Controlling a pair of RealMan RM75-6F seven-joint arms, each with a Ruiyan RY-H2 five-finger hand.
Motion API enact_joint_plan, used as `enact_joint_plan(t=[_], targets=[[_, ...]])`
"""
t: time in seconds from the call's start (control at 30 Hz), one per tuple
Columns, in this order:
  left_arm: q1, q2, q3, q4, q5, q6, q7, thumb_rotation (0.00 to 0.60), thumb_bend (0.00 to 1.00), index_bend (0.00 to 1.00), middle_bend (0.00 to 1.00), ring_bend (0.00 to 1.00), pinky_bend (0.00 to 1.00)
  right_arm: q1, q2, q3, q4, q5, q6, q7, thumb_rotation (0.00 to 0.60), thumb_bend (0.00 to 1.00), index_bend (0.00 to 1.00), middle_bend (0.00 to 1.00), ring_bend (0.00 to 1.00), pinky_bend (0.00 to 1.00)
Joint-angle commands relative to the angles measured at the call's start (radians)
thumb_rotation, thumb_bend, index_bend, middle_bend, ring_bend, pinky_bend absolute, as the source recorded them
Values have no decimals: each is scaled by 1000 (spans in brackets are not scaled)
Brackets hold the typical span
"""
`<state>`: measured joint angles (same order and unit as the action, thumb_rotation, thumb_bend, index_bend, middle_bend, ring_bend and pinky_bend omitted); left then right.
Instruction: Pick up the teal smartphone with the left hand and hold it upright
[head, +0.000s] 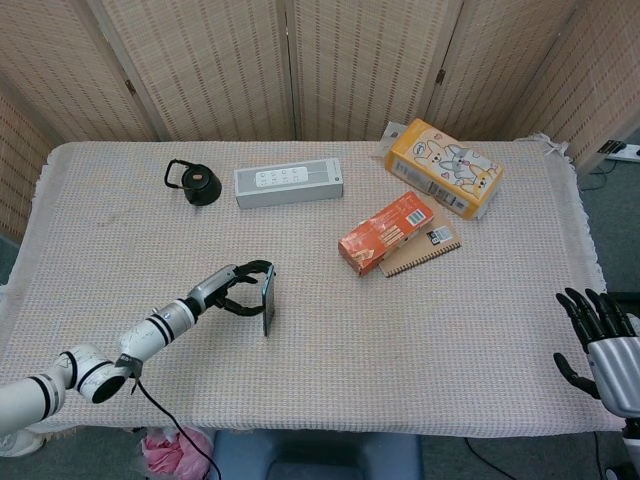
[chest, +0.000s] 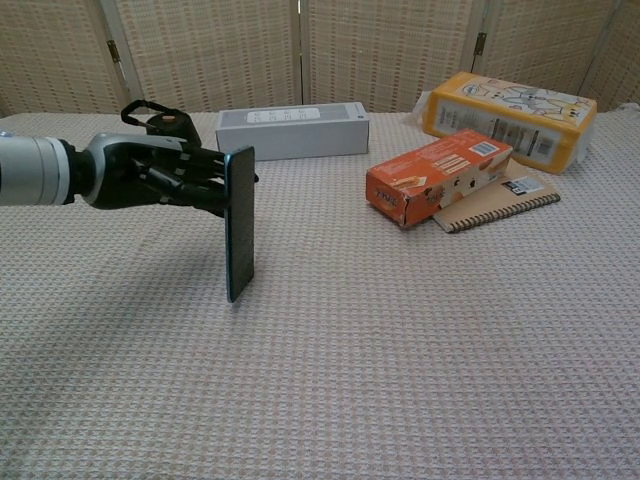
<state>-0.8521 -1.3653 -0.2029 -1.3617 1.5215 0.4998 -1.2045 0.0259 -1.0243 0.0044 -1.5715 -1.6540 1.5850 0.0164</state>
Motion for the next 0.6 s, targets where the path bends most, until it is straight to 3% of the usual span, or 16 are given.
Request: enact_joint_plan(t=[0.03,0.4,0.6], targets=[[-14,-13,91,125,105,66,-218,600,320,376,103,94,170,-3,2,-1,-1,-2,4,0,600,245,62,84,58,102],[-57,-50,283,332,248,268,-731,600,348,301,103,95,170,-5,3,-1,-4,-3,7,-3,600,245,62,84,58,101],[-72,-89,364,454,291,363,-923,600,419,272,103,94,170,-5,5,0,-8,1,2,-5,600,244,62,84,58,102]])
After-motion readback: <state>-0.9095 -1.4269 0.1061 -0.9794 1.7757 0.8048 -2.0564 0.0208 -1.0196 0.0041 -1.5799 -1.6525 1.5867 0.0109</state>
